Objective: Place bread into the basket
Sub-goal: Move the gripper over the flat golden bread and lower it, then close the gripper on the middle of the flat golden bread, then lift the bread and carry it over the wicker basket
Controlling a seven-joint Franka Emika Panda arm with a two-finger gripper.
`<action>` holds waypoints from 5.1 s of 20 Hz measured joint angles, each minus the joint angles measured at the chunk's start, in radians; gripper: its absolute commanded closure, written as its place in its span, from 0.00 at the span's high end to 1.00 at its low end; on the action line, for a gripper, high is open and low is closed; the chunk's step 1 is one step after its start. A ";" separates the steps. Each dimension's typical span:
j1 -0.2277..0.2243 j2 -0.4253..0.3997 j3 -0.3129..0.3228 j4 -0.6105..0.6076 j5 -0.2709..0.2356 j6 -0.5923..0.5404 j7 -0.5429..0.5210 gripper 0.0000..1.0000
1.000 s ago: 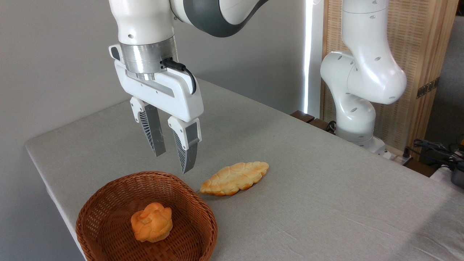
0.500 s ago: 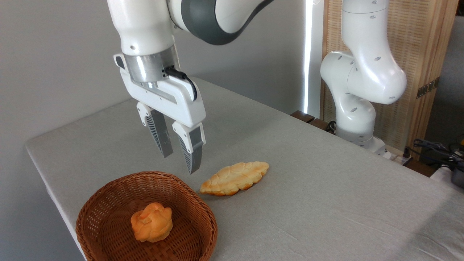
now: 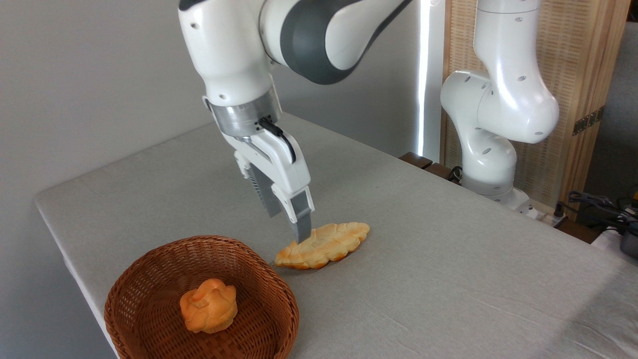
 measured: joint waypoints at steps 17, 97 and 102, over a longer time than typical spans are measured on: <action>-0.022 -0.006 -0.007 -0.137 0.000 0.002 0.124 1.00; -0.023 0.041 0.007 -0.115 0.014 -0.004 0.183 0.39; -0.021 0.003 0.008 -0.094 0.013 -0.035 0.183 0.42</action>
